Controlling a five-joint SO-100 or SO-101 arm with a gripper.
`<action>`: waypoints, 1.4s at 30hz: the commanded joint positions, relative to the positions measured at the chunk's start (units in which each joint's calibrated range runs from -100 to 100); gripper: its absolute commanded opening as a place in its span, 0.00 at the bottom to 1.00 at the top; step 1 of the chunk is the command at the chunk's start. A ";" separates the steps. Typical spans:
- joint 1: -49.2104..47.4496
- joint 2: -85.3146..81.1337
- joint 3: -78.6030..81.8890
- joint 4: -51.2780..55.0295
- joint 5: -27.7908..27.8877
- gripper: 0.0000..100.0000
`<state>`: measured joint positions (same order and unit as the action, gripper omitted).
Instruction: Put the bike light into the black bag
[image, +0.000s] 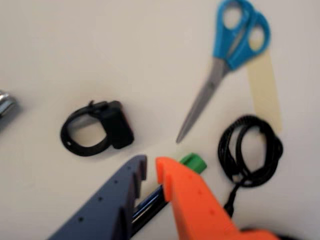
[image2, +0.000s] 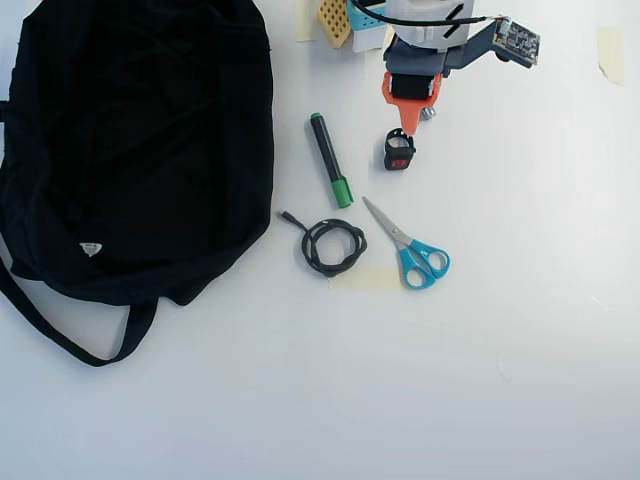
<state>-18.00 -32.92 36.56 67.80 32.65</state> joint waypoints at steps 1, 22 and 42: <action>-1.52 2.13 -2.95 1.63 0.81 0.02; -0.92 23.54 -22.90 21.87 7.36 0.02; -1.00 26.61 -18.23 16.61 7.10 0.03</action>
<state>-19.40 -6.35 18.00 86.86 39.88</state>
